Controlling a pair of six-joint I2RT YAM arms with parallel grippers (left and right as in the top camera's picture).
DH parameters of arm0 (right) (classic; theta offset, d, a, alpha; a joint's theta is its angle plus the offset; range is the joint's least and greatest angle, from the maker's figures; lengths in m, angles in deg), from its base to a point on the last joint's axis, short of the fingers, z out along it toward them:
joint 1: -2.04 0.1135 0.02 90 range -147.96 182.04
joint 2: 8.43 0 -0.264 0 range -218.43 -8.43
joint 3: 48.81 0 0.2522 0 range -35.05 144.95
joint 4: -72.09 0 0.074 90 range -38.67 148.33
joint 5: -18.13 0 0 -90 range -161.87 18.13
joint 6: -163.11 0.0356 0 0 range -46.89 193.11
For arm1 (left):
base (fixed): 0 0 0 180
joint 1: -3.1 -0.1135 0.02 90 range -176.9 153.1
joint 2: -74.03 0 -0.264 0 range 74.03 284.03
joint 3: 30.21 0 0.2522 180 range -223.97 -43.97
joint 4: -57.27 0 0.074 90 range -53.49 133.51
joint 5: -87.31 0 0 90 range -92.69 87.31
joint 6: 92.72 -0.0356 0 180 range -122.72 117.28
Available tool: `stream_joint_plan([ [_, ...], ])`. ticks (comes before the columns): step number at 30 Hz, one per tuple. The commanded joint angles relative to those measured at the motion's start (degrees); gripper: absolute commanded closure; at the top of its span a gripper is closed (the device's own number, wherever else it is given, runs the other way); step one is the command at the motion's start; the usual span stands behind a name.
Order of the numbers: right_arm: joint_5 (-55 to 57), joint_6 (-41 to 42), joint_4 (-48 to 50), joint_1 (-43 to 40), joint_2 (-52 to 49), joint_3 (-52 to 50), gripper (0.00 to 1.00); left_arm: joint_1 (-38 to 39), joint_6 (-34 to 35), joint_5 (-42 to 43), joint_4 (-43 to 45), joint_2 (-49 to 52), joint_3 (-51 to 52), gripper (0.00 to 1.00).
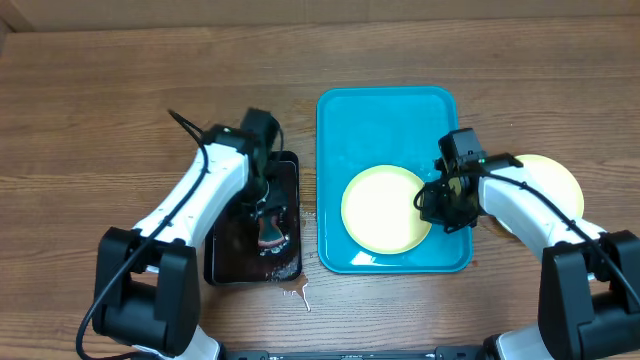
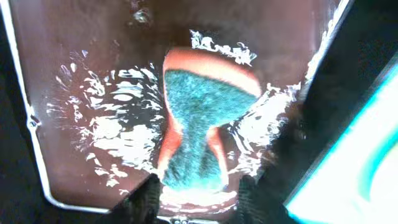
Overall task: Clean dirty plates on tray and stack at the side
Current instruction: 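Lift the yellow plate with the right gripper and tilt it over the black tray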
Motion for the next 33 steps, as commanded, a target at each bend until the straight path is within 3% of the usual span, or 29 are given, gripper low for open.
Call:
stream_joint_plan([
  [1, 3.58, -0.70, -3.76, 0.04, 3.87, 6.95, 0.96, -3.65, -2.54, 4.87, -1.51, -3.98, -4.44, 0.52],
  [5, 5.09, -3.32, -9.53, 2.47, 5.14, 14.32, 0.96, -8.26, -5.09, 4.92, -4.83, -8.02, -8.94, 0.45],
  [7, 8.11, -3.43, -11.91, 5.14, 5.18, 18.40, 0.96, -10.84, -6.58, 4.66, -6.69, -10.01, -12.31, 0.34],
  [9, 10.88, -4.81, -12.83, 8.68, 5.18, 22.03, 0.96, -13.29, -7.32, 4.66, -8.13, -11.61, -15.61, 0.06],
  [10, 11.74, -6.10, -12.83, 10.49, 5.18, 23.39, 0.96, -14.69, -7.41, 4.55, -9.07, -12.44, -17.46, 0.00],
  [15, 22.29, -8.00, -9.79, 21.92, 5.18, 26.97, 0.96, -20.02, -7.48, 4.50, -11.15, -14.95, -23.04, 0.00],
  [23, 36.13, -7.93, -3.17, 38.80, 5.11, 26.95, 0.96, -22.75, -7.48, 0.98, -11.63, -15.43, -23.37, 0.00],
  [33, 53.11, -7.54, 2.10, 49.75, 3.50, 26.23, 0.96, -22.73, -7.43, 1.05, -11.54, -14.38, -23.34, 0.00],
])
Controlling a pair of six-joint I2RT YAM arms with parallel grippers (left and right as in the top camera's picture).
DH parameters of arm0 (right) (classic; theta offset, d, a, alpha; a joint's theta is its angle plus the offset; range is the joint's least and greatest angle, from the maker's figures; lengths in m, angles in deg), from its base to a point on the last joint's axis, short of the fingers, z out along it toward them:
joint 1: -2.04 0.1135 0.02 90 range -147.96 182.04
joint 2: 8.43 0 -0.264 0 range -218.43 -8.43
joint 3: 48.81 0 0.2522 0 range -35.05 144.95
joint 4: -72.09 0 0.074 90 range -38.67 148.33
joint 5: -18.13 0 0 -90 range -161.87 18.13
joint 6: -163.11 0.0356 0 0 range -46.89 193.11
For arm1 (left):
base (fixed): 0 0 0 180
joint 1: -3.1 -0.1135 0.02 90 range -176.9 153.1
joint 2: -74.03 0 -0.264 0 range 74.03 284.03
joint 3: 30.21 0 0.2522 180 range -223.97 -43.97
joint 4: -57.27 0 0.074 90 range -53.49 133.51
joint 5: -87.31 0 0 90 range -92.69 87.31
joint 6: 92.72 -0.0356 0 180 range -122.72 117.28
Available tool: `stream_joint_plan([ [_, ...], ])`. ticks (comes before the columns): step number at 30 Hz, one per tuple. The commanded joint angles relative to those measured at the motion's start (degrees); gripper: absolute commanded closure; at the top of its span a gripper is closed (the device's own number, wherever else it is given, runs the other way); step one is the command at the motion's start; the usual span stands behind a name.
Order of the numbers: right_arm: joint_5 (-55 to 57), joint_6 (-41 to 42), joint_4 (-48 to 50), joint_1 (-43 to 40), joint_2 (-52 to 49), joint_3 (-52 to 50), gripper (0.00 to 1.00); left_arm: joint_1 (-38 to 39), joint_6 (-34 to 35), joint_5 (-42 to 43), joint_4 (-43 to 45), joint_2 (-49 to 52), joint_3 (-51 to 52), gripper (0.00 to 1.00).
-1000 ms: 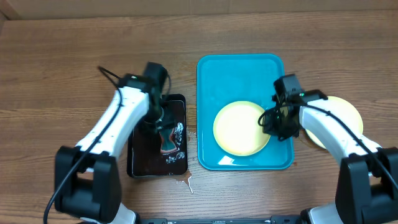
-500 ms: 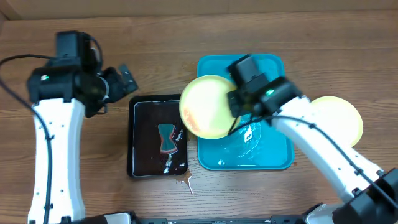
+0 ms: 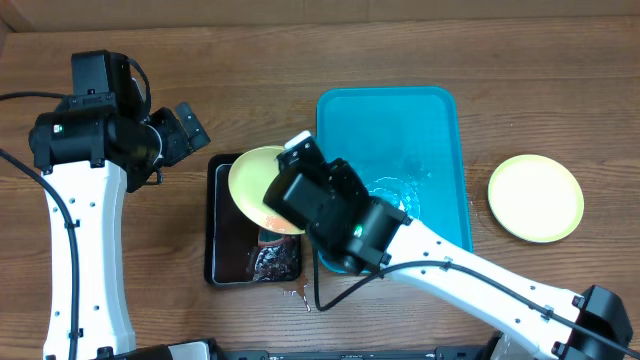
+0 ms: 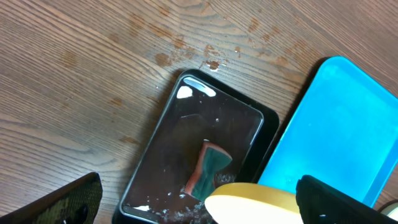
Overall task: Clean dirty plates on tray and stack at the side
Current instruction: 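Lift the yellow plate with the right gripper and tilt it over the black tray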
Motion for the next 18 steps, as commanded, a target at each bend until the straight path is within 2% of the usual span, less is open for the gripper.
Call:
stream_joint_plan([
  [1, 9.94, 0.20, 1.09, 3.02, -0.13, 0.72, 0.96, -0.22, -1.29, -0.92, 0.07, 0.50, -0.74, 0.00],
  [7, 18.99, 0.17, 2.73, 6.71, -0.66, 0.72, 0.96, -0.22, -1.29, -0.92, 0.07, 0.50, -0.74, 0.00],
  [18, 19.63, -1.31, 3.67, 8.24, -0.66, 0.72, 0.96, -0.22, -1.29, -0.92, 0.07, 0.50, -0.74, 0.00],
])
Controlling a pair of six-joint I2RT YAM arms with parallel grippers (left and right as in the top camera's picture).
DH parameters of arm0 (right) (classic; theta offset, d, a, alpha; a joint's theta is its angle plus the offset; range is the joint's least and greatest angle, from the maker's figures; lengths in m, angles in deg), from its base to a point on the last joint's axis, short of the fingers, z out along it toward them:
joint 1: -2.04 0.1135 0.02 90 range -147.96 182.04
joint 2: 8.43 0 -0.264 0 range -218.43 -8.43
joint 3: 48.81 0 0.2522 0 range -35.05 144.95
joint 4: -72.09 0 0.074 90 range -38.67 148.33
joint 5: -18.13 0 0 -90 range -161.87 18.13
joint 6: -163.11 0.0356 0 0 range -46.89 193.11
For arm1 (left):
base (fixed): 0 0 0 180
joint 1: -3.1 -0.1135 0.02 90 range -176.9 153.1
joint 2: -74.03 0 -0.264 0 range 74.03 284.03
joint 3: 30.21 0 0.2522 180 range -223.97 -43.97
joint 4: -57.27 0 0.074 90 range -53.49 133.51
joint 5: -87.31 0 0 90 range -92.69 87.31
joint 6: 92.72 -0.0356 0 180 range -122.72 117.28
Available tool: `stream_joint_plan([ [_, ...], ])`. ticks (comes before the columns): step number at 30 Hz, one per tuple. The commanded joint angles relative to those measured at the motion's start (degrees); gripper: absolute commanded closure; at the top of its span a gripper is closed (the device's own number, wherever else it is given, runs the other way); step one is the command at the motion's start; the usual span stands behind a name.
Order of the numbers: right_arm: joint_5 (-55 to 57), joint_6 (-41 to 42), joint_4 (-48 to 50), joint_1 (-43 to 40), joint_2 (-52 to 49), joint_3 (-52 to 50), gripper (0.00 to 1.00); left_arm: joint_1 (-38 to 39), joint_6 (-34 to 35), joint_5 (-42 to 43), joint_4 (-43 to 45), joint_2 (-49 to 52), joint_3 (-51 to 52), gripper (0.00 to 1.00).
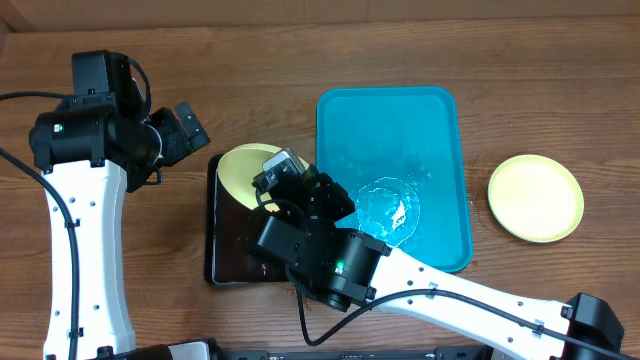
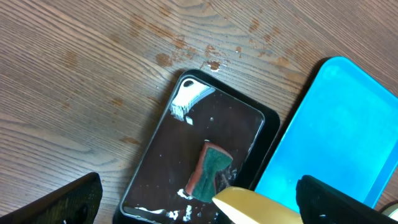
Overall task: Clean dirty plates on tray and stack at the side
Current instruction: 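Lift the yellow plate with the right gripper and tilt it over the black tray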
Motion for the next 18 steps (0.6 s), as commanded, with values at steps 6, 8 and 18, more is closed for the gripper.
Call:
stream_joint_plan([
  [6, 2.62, -7.19, 1.33, 0.42, -0.17, 0.76, 0.96, -0.22, -1.29, -0.81, 0.04, 0.46, -0.74, 0.00],
  [8, 2.84, -7.32, 1.84, 0.42, -0.17, 0.76, 0.96, -0.22, -1.29, -0.81, 0.04, 0.46, -0.74, 0.00],
  [18, 6.71, -9.42, 3.15, 2.64, -0.17, 0.76, 0.96, -0.22, -1.29, -0.81, 0.04, 0.46, -0.74, 0.00],
])
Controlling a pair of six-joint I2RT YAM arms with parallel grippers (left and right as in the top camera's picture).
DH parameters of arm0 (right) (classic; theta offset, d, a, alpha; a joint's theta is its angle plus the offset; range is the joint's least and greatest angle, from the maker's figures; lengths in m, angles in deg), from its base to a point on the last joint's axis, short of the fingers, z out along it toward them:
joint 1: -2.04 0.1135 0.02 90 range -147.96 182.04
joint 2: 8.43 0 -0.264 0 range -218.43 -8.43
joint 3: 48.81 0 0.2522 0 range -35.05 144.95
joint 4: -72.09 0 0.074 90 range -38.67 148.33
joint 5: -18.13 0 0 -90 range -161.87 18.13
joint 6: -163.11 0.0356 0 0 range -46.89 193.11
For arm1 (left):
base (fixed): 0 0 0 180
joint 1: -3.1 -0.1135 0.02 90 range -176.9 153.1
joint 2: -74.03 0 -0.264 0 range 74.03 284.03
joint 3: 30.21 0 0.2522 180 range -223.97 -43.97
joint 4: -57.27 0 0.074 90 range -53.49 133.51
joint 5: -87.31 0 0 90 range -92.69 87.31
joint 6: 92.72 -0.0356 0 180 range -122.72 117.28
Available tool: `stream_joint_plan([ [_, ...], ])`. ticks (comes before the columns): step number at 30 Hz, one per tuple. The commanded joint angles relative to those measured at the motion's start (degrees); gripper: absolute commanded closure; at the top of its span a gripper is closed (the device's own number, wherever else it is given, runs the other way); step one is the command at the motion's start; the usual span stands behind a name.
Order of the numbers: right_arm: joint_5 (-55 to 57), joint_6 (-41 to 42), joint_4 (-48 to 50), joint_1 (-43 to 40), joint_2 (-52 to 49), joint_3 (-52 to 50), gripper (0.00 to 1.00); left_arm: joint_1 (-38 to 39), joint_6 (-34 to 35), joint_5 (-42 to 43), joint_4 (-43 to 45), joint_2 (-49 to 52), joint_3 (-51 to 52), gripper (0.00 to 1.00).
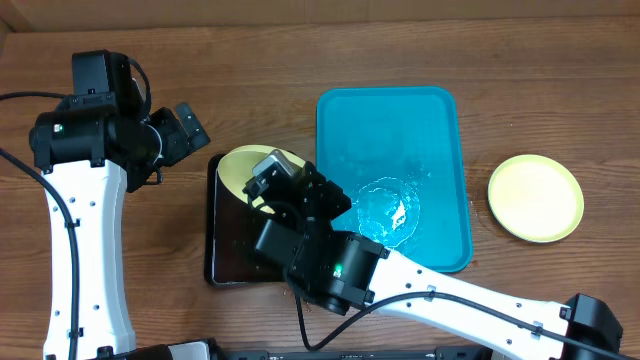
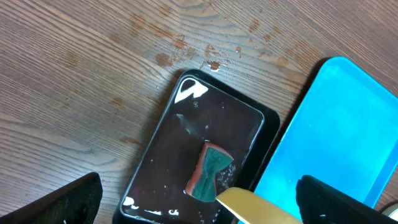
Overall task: Clean dirty plates on tray and stack at the side
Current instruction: 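Lift the yellow plate with the right gripper and tilt it over the black tray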
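Observation:
A yellow plate hangs tilted over the far end of the black water basin. My right gripper is shut on the plate's edge, mostly hidden under its own wrist. The plate's rim also shows in the left wrist view, just right of the red-and-green sponge lying in the basin's water. My left gripper is raised over bare table left of the basin, open and empty. A second yellow plate lies on the table right of the blue tray.
A puddle of water sits in the middle of the tray. Drops of water lie on the wood at the basin's near right corner. My right arm stretches across the front of the table.
My right wrist has shifted slightly to the left and the plate stays over the basin's far end. The glints on the basin water have changed. The left arm has not moved.
First my left gripper was down in the basin at the sponge and my right gripper was at the edge of a plate on the tray. Then the left arm was raised, open, with the sponge left in the water. The right held the plate over the basin, and still does.

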Motion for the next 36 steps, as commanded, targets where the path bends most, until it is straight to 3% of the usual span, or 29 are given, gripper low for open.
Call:
stream_joint_plan([
  [1, 4.61, -1.07, 0.74, 2.10, -0.07, 0.76, 0.96, -0.22, -1.29, -0.81, 0.02, 0.46, -0.74, 0.00],
  [12, 0.04, -0.15, 3.61, 1.77, -1.31, 0.46, 0.96, -0.22, -1.29, -0.81, 0.04, 0.46, -0.74, 0.00],
  [20, 4.81, -0.26, 4.15, 1.57, -6.32, 0.44, 0.96, -0.22, -1.29, -0.81, 0.02, 0.46, -0.74, 0.00],
  [36, 4.81, -0.22, 4.46, 1.84, -6.49, 0.44, 0.96, -0.22, -1.29, -0.81, 0.04, 0.46, -0.74, 0.00],
])
